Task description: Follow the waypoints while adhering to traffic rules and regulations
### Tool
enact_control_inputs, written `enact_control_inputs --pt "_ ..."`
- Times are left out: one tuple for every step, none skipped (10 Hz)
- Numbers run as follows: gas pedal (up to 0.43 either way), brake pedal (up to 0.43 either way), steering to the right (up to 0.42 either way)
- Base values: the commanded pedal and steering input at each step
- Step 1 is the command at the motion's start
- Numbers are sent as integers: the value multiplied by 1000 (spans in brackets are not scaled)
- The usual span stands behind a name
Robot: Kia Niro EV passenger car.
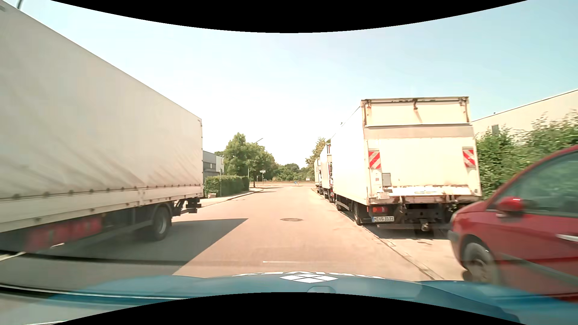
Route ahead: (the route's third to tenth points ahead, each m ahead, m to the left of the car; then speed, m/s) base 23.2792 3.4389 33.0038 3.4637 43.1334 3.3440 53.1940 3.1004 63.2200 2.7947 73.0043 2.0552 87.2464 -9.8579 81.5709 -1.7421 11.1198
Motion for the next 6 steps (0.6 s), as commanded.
enact_control_inputs --pt "0 0 -6" --pt "0 0 -5" --pt "0 0 -4" --pt "0 0 -4" --pt "0 0 -3" --pt "0 0 0"
